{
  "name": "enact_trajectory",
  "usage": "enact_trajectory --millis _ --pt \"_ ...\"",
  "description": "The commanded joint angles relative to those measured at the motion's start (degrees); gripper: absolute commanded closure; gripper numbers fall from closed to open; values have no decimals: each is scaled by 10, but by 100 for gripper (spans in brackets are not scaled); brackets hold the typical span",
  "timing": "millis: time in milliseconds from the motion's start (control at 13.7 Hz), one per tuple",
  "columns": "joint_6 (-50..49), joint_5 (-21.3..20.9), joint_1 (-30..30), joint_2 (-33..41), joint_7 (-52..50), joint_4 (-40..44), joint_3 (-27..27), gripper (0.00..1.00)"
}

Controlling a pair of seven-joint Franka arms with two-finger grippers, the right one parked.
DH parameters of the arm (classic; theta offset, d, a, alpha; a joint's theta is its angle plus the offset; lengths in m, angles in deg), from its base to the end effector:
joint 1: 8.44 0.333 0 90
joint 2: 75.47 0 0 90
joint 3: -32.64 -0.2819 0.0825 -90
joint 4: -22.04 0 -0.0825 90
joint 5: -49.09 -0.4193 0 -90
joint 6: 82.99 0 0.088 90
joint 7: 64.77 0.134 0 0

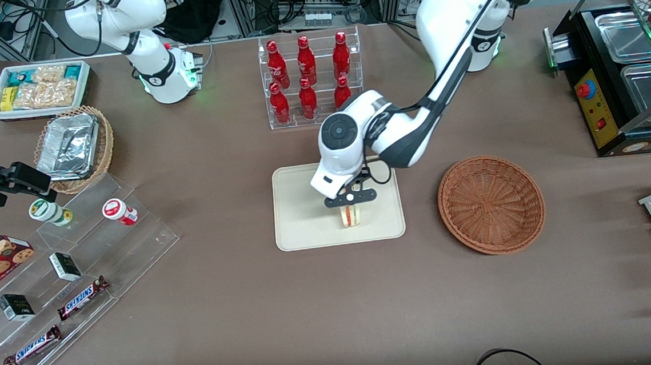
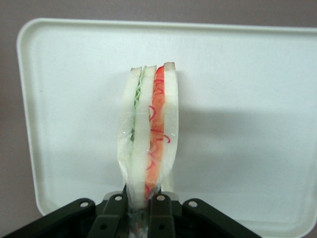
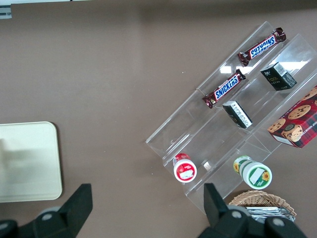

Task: Place sandwich from basket to tray
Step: 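Lower the sandwich onto the tray and open the left gripper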

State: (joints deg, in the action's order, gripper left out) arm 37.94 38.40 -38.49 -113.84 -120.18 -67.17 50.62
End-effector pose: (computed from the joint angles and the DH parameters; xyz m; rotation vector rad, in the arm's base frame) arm 0.4891 -0.4991 0.1872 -3.0983 -0.1271 0.1249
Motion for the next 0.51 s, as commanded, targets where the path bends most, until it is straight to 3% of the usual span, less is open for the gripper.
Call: enact_trajectory --millis 0,219,292,365,438 --pt "8 -12 -12 -17 10 22 -6 93" --pt "21 -14 -24 -27 9 21 -6 86" --pt "21 -12 -23 -26 9 21 -7 64" --pt "21 -13 -22 -25 8 20 -7 12" --pt "21 -12 -22 -23 -1 19 -7 0"
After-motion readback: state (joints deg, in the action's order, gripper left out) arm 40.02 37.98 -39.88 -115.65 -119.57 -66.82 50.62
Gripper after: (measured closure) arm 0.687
